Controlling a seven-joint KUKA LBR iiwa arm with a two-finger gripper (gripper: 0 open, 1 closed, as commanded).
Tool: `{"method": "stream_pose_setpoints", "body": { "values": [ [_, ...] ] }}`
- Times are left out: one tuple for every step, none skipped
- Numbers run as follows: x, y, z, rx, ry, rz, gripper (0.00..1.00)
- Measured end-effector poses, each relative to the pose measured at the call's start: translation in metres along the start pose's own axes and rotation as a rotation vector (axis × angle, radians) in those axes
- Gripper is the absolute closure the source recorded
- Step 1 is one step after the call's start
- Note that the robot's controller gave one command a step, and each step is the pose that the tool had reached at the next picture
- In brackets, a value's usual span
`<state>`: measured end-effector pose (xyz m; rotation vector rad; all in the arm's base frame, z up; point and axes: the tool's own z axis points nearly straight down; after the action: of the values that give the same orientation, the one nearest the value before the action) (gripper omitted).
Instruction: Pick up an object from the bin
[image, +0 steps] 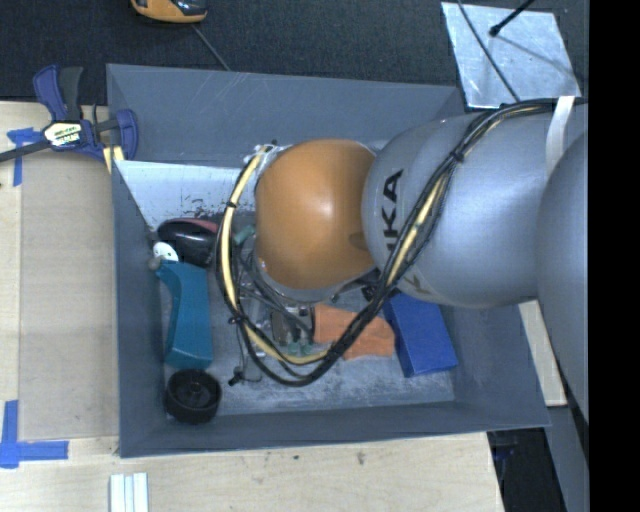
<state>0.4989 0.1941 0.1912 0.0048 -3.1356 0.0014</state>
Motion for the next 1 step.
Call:
{"method": "stream_pose_setpoints", "body": {
  "values": [
    [-0.0021,-0.0008,-0.0043,-0.002,-0.008,0.003,0.0]
  ]
}}
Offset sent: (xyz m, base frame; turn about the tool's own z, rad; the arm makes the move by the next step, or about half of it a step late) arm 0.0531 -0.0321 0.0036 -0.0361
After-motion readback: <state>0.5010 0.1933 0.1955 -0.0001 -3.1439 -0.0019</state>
